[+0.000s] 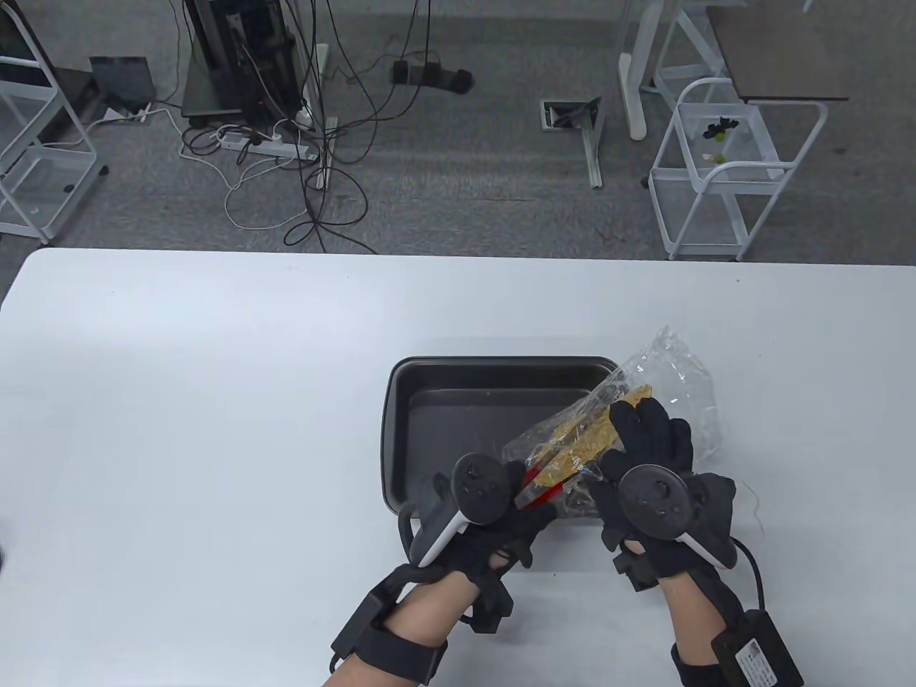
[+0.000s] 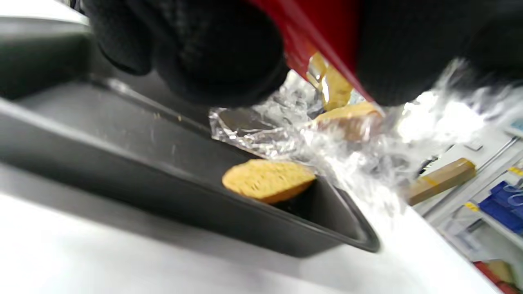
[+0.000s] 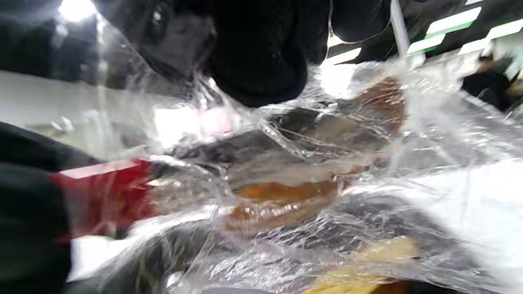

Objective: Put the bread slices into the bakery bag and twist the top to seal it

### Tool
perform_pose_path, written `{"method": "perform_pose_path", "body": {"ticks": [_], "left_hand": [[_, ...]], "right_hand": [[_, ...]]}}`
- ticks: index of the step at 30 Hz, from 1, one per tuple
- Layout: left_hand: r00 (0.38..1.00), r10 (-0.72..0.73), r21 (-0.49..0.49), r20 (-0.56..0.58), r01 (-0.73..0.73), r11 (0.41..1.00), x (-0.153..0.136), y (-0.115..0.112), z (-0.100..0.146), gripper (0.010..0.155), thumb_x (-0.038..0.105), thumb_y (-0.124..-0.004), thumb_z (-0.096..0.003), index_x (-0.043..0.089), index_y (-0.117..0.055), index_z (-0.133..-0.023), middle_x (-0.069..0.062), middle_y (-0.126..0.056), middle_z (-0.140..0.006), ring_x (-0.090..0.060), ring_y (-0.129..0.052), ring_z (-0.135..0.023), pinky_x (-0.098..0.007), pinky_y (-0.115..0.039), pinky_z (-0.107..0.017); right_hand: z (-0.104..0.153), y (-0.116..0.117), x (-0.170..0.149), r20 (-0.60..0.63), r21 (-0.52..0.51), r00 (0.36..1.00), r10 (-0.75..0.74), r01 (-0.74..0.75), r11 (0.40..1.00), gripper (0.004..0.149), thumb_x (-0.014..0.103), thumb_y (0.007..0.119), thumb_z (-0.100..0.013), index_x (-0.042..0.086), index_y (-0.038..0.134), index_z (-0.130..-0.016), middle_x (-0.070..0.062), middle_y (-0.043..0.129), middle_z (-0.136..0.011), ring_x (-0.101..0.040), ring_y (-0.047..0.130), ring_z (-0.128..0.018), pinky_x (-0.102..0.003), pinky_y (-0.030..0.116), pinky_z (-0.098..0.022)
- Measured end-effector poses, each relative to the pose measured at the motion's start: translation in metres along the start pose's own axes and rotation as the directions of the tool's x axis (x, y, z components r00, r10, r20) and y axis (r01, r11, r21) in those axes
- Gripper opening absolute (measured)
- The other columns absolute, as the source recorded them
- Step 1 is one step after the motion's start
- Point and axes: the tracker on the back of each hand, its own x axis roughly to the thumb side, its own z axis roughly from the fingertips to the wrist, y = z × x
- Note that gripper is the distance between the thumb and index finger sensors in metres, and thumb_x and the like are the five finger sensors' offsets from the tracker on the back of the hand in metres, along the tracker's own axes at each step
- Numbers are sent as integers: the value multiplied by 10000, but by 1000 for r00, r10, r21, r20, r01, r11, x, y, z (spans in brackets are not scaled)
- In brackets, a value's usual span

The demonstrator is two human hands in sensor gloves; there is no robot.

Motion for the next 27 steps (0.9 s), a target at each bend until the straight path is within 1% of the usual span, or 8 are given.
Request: {"method": "perform_pose_path", "body": {"ticks": [3, 6, 9, 11, 12, 15, 20, 27], "left_hand": [[997, -71, 21, 33, 70, 997, 9, 3, 0, 756, 663, -920, -398, 250, -758, -1010, -54, -998, -715, -161, -1026, -394, -497, -779, -700], [993, -120, -50, 19, 121, 991, 17, 7, -2, 757, 663, -921, -398, 249, -759, -1012, -52, -992, -723, -163, -1023, -406, -497, -771, -707], [998, 55, -189, 2, -54, 980, 18, 10, -11, 769, 668, -916, -405, 235, -749, -1018, -56, -984, -730, -162, -1021, -412, -497, -768, -707], [996, 78, -249, -30, -83, 965, 15, 8, -19, 782, 672, -908, -409, 216, -740, -1022, -64, -977, -736, -169, -1015, -422, -500, -766, -705], [995, 91, -267, -51, -102, 958, 12, 7, -23, 783, 674, -896, -418, 208, -734, -1025, -65, -974, -738, -166, -1015, -423, -498, -766, -705], [994, 89, -259, -68, -104, 960, 9, 2, -29, 788, 678, -889, -421, 199, -731, -1026, -70, -975, -734, -164, -1015, -420, -498, -775, -696], [995, 70, -254, -68, -85, 963, 13, -4, -31, 832, 706, -859, -420, 178, -698, -1043, -78, -972, -738, -159, -1023, -419, -489, -790, -682], [997, 55, -287, -47, -66, 956, 9, 12, -29, 861, 732, -789, -435, 158, -652, -1062, -109, -960, -775, -181, -1031, -437, -501, -777, -685]], "right_hand": [[-1, 1, 0, 55, 70, 995, -82, 78, 995, 438, 316, 858, -462, -112, 950, -475, -313, 608, -1102, -648, 434, -1003, -769, 337, -668], [-1, 5, 4, 184, 162, 982, -39, 9, 987, 431, 322, 856, -464, -93, 944, -542, -289, 545, -1138, -644, 372, -1020, -772, 309, -677], [0, 8, 11, 277, 204, 959, 67, -127, 971, 406, 349, 842, -464, -31, 955, -550, -258, 525, -1157, -632, 367, -1031, -770, 312, -681], [2, 4, 12, 286, 167, 957, 44, -95, 981, 426, 354, 843, -459, -44, 955, -562, -247, 543, -1153, -623, 385, -1035, -766, 321, -687], [1, 2, 11, 306, 187, 952, -6, -54, 981, 431, 359, 842, -459, -43, 958, -564, -250, 553, -1151, -625, 399, -1032, -766, 333, -684], [1, 1, 8, 292, 242, 946, -142, 70, 968, 435, 339, 848, -467, -73, 948, -564, -267, 547, -1149, -634, 389, -1031, -774, 310, -682], [-2, 3, 3, 277, 274, 947, -163, 85, 958, 438, 339, 842, -464, -77, 951, -547, -273, 561, -1141, -634, 406, -1027, -776, 313, -676], [-5, 0, -13, 171, 195, 979, -110, 76, 978, 439, 331, 829, -464, -78, 957, -560, -294, 597, -1121, -649, 435, -1010, -781, 316, -669]]}}
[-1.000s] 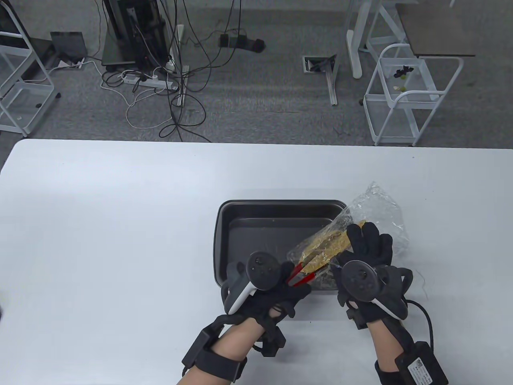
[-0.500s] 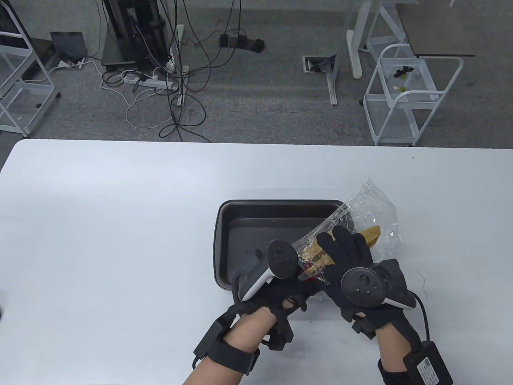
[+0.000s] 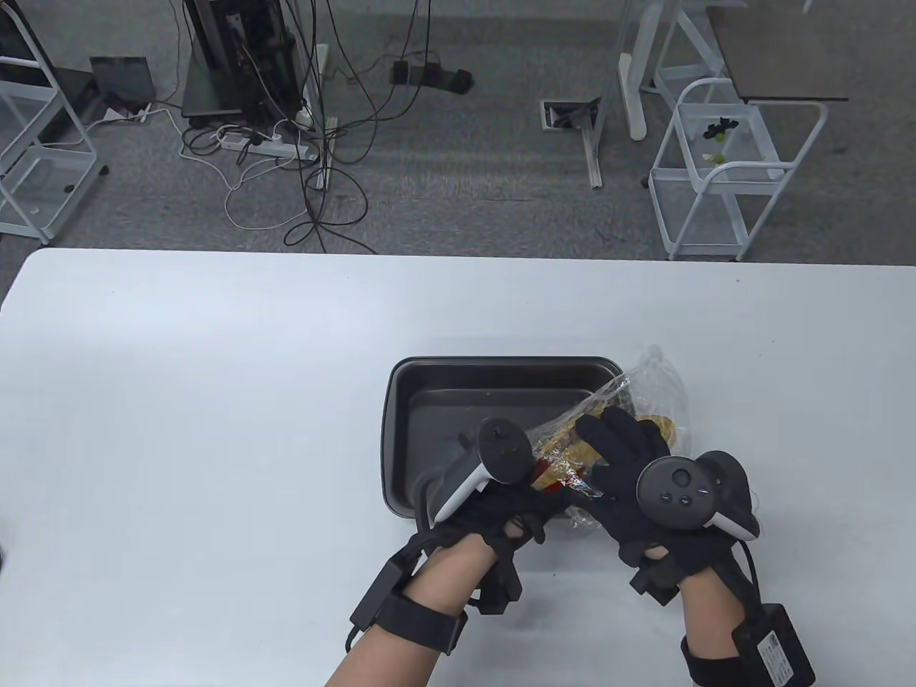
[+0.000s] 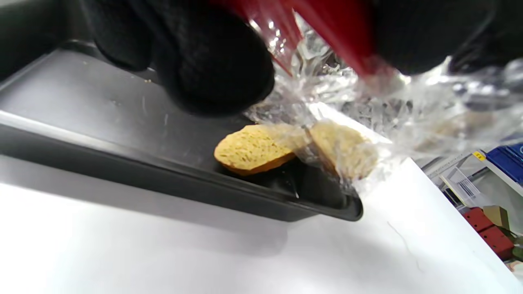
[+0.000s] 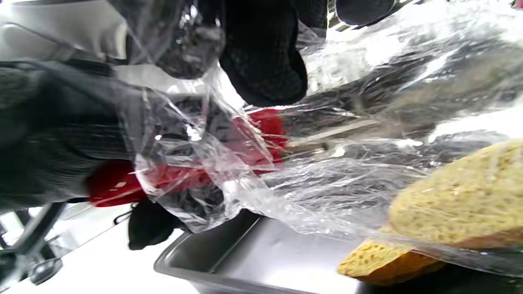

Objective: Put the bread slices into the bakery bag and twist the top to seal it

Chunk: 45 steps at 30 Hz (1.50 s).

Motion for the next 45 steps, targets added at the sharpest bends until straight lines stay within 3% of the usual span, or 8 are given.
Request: {"method": "perform_pose_path", "body": {"ticks": [12, 20, 24, 28, 31, 40, 45], "left_hand": [[995, -96, 21, 16, 96, 995, -23, 28, 51, 846, 724, -786, -436, 155, -669, -1051, -122, -968, -763, -195, -1037, -424, -506, -771, -683], [991, -100, 141, 92, 87, 986, -72, 44, 108, 838, 718, -803, -420, 168, -687, -1041, -117, -973, -760, -203, -1040, -431, -512, -769, -686], [993, -84, 180, 78, 69, 981, -102, 56, 124, 825, 712, -819, -421, 168, -702, -1029, -109, -974, -761, -202, -1040, -436, -512, -769, -689], [998, -56, 144, 11, 54, 988, -120, 56, 111, 828, 716, -816, -422, 161, -706, -1026, -112, -980, -750, -198, -1042, -418, -509, -778, -679], [995, -93, 133, -22, 95, 987, -117, 46, 88, 828, 712, -819, -419, 162, -703, -1027, -116, -976, -753, -202, -1038, -423, -510, -774, -680], [953, -300, 112, -45, 303, 946, -57, 4, 11, 841, 727, -811, -401, 183, -705, -1032, -117, -989, -748, -193, -1026, -445, -509, -770, -688], [953, -302, 52, -36, 304, 951, -38, -9, -15, 837, 728, -808, -406, 186, -706, -1036, -123, -1006, -743, -195, -1018, -462, -519, -782, -683]], "right_hand": [[3, -7, -7, -85, -101, 994, 65, -73, 992, 430, 328, 834, -463, -74, 963, -546, -296, 625, -1106, -646, 464, -1005, -783, 317, -668], [8, -15, -15, -163, -189, 983, 80, -111, 976, 436, 330, 832, -464, -79, 954, -552, -299, 643, -1096, -644, 491, -996, -783, 328, -666], [11, -22, -20, -219, -253, 973, 70, -126, 959, 436, 328, 834, -464, -83, 953, -547, -305, 656, -1085, -644, 512, -987, -780, 341, -664], [14, -25, -22, -241, -296, 969, 50, -122, 947, 435, 323, 836, -463, -90, 954, -538, -308, 668, -1076, -645, 528, -979, -779, 349, -662], [15, -27, -23, -244, -299, 968, 49, -124, 946, 435, 323, 836, -462, -89, 953, -538, -309, 672, -1073, -644, 533, -978, -778, 352, -662], [17, -31, -29, -248, -314, 969, 22, -102, 944, 437, 322, 835, -464, -92, 953, -538, -308, 674, -1073, -643, 534, -977, -778, 352, -662], [18, -34, -33, -246, -322, 969, -2, -79, 944, 435, 321, 836, -464, -91, 952, -538, -310, 674, -1072, -645, 534, -977, -779, 352, -662]]}}
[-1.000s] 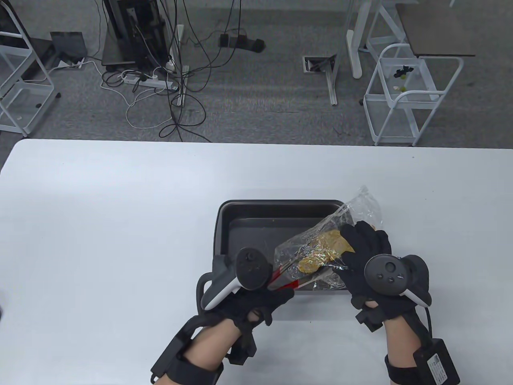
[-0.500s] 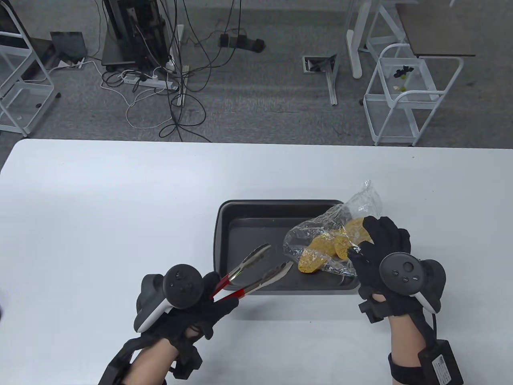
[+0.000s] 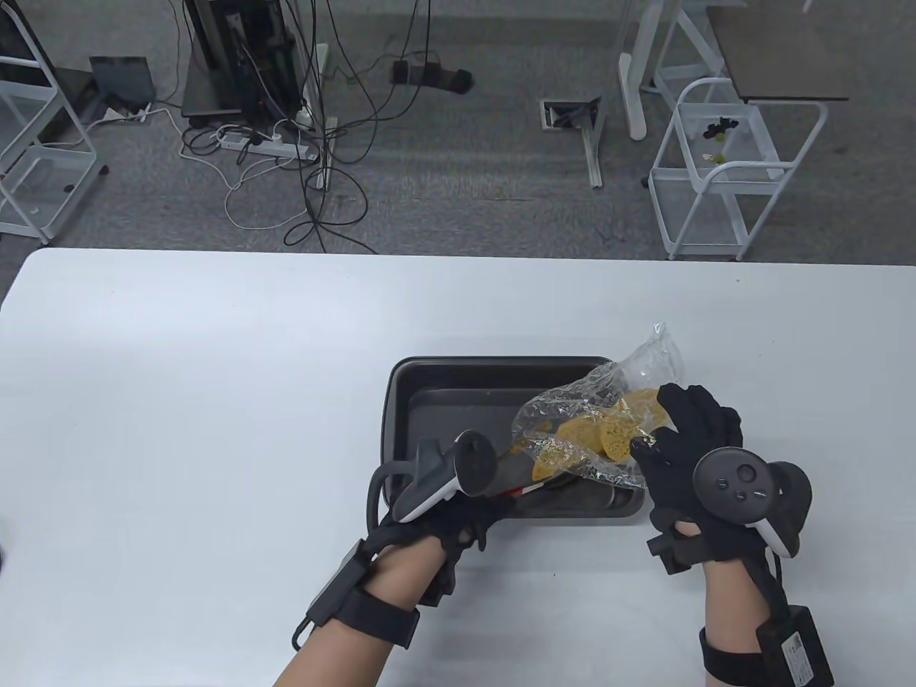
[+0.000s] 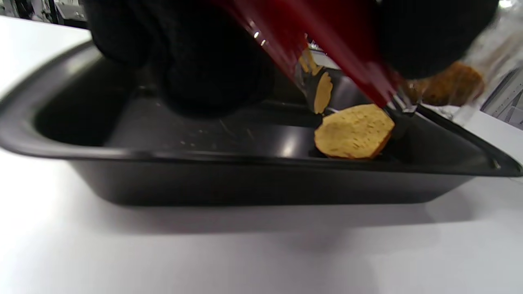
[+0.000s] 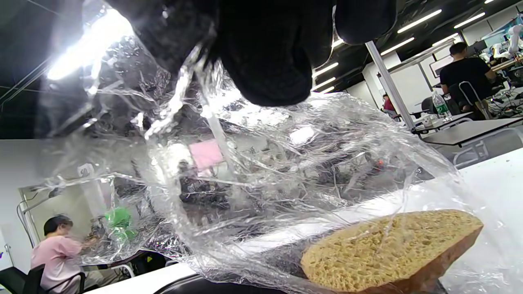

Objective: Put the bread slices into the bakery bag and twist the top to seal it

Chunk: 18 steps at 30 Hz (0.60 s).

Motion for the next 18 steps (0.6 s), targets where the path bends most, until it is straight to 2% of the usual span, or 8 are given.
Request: {"method": "perform_pose_path", "body": {"ticks": [4, 10, 14, 18], "left_hand": [[998, -47, -10, -32, 47, 999, 10, -4, -13, 832, 723, -806, -410, 180, -713, -1034, -132, -1026, -729, -201, -1023, -460, -521, -785, -684], [998, -41, -80, -56, 37, 996, 15, -11, -29, 823, 718, -804, -424, 176, -716, -1037, -154, -1055, -704, -209, -1033, -470, -524, -796, -682], [997, 16, -102, -74, -24, 995, 14, -13, -34, 777, 674, -832, -422, 182, -752, -1019, -178, -1067, -684, -215, -1033, -469, -527, -799, -682], [995, 63, -71, -81, -68, 995, 11, -11, -31, 764, 641, -876, -408, 183, -771, -1009, -171, -1054, -702, -244, -1012, -460, -529, -787, -692]], "right_hand": [[-1, -1, -2, -1, 0, 1000, -16, 16, 1000, 436, 320, 836, -464, -93, 952, -538, -310, 673, -1073, -644, 532, -978, -779, 350, -662], [-2, -2, -3, -1, 3, 999, -33, 33, 999, 436, 319, 836, -465, -95, 951, -539, -310, 672, -1073, -646, 530, -977, -780, 348, -662], [-3, -1, -2, 1, 6, 999, -36, 36, 999, 436, 320, 836, -465, -94, 951, -540, -310, 673, -1073, -644, 530, -979, -780, 347, -663], [-2, -1, -3, 3, 6, 999, -35, 35, 999, 435, 319, 836, -465, -95, 951, -539, -310, 674, -1073, -645, 531, -978, -779, 349, -662]]}}
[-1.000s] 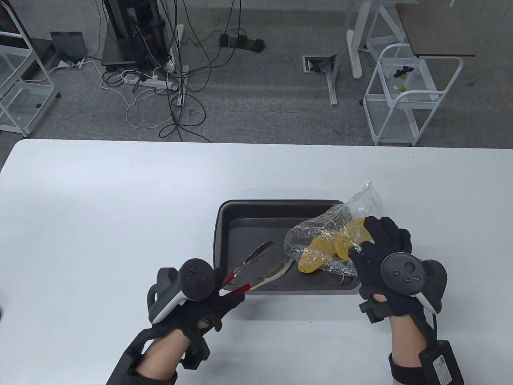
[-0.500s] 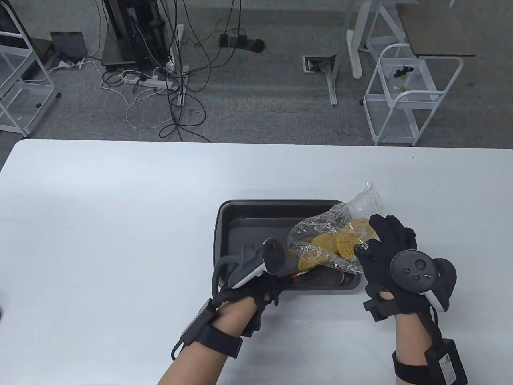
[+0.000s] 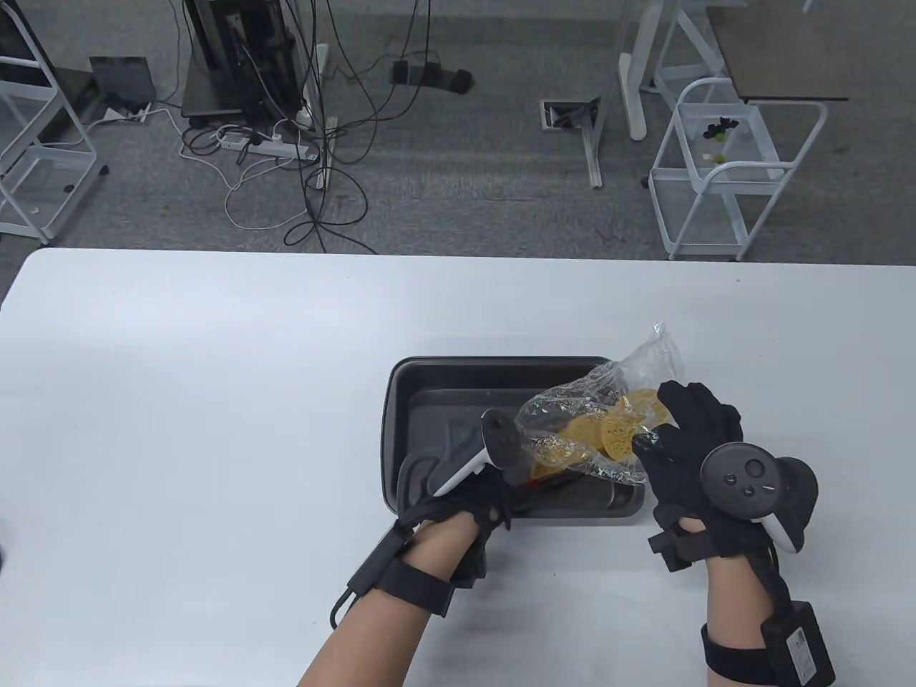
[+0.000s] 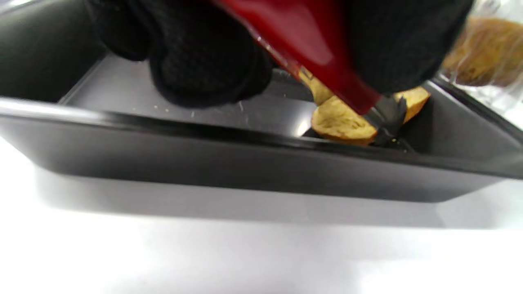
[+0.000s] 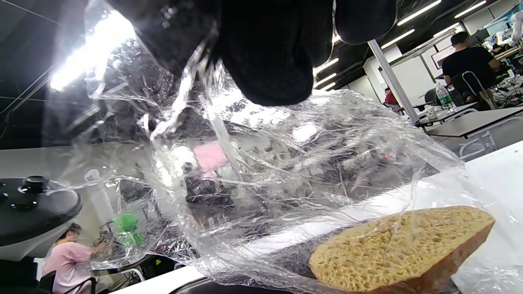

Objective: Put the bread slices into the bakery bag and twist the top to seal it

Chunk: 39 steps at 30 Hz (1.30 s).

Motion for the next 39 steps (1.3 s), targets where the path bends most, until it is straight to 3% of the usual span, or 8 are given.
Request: {"method": "perform_pose_path", "body": {"ticks": [9, 22, 26, 32, 35, 39], "left_hand": [[1000, -1, 132, 10, 0, 991, -20, 7, 21, 762, 650, -899, -392, 210, -780, -1002, -120, -1044, -711, -194, -1015, -427, -528, -775, -701], [999, -4, 229, -51, 15, 973, -92, 30, 70, 773, 653, -908, -383, 227, -753, -1009, -80, -986, -748, -179, -1009, -429, -504, -738, -729], [998, -16, 266, -57, 31, 964, -110, 33, 89, 775, 654, -910, -380, 231, -746, -1009, -68, -977, -754, -179, -1009, -428, -507, -739, -727], [999, -30, 314, -14, 33, 949, -120, 37, 117, 773, 654, -910, -380, 233, -747, -1007, -65, -977, -755, -180, -1011, -426, -510, -741, -725], [999, -37, 331, 26, 27, 943, -118, 37, 126, 776, 653, -911, -379, 232, -743, -1010, -66, -978, -756, -182, -1011, -428, -512, -741, -724], [995, -57, 363, 85, 23, 931, -108, 37, 143, 774, 650, -913, -378, 238, -742, -1010, -66, -976, -760, -184, -1011, -431, -515, -738, -726]], "right_hand": [[1, -2, -2, -10, -25, 1000, 14, -15, 1000, 436, 318, 838, -463, -97, 951, -537, -310, 676, -1071, -643, 533, -978, -779, 349, -662], [3, -15, -8, -81, -142, 977, 199, -209, 967, 433, 311, 845, -462, -104, 944, -539, -293, 678, -1075, -630, 535, -987, -777, 340, -671], [5, -25, -12, -135, -190, 954, 269, -291, 938, 432, 304, 853, -463, -112, 938, -541, -287, 674, -1078, -628, 529, -992, -775, 337, -674], [12, -39, -11, -220, -286, 878, 425, -475, 832, 427, 311, 879, -454, -105, 939, -531, -270, 669, -1087, -616, 527, -1001, -772, 345, -678], [13, -35, -5, -220, -277, 871, 439, -487, 828, 426, 307, 884, -454, -110, 941, -523, -272, 673, -1085, -618, 527, -1000, -773, 343, -676], [7, -13, 4, -191, -157, 815, 547, -575, 803, 426, 319, 890, -451, -98, 944, -526, -267, 670, -1091, -618, 518, -1006, -772, 342, -679]]}}
